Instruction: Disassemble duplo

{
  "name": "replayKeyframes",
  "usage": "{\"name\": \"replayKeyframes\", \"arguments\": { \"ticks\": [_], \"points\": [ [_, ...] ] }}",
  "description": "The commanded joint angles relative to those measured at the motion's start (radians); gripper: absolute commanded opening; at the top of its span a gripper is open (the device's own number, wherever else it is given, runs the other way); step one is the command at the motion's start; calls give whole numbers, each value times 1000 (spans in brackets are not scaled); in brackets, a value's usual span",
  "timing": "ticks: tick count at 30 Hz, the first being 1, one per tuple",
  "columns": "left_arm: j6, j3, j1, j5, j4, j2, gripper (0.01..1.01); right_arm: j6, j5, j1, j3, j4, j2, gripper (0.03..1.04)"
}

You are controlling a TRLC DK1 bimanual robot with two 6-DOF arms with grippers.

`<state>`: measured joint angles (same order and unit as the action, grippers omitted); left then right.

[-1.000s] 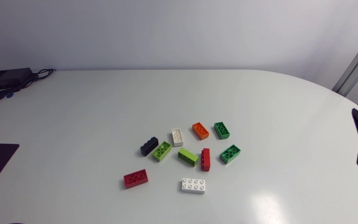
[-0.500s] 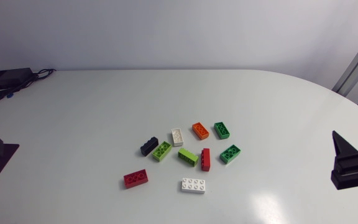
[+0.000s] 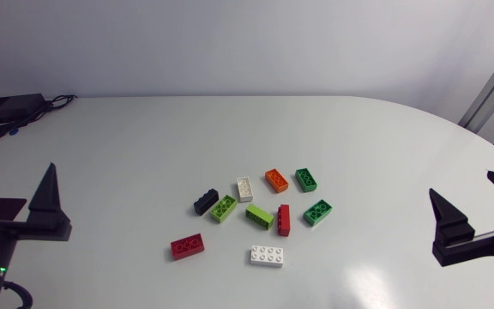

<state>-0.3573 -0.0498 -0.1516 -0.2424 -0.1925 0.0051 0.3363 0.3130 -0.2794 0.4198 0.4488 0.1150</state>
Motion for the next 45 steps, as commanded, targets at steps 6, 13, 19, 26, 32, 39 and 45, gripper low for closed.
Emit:
{"name": "replayKeyframes", "arguments": {
  "ticks": [6,13,19,26,32,39,45],
  "points": [
    [15,53,40,109,-7,-20,982,-17,-41,-14,-88,-75,-20,1003],
    [50,53,73,175,51,-20,982,-37,-112,-26,-148,-110,-54,1003],
    [78,53,83,190,113,-20,982,-45,-135,-60,-173,-136,-113,1003],
    [83,53,83,199,128,-20,982,-60,-92,-46,-268,-277,-121,1003],
    [96,53,83,209,139,-20,982,-128,89,-35,-374,-479,-124,1003],
    [96,53,83,216,136,-20,982,-111,83,-53,-414,-512,-118,1003],
    [103,53,86,224,151,-19,982,-155,38,31,-426,-501,-120,1003]
  ]
}}
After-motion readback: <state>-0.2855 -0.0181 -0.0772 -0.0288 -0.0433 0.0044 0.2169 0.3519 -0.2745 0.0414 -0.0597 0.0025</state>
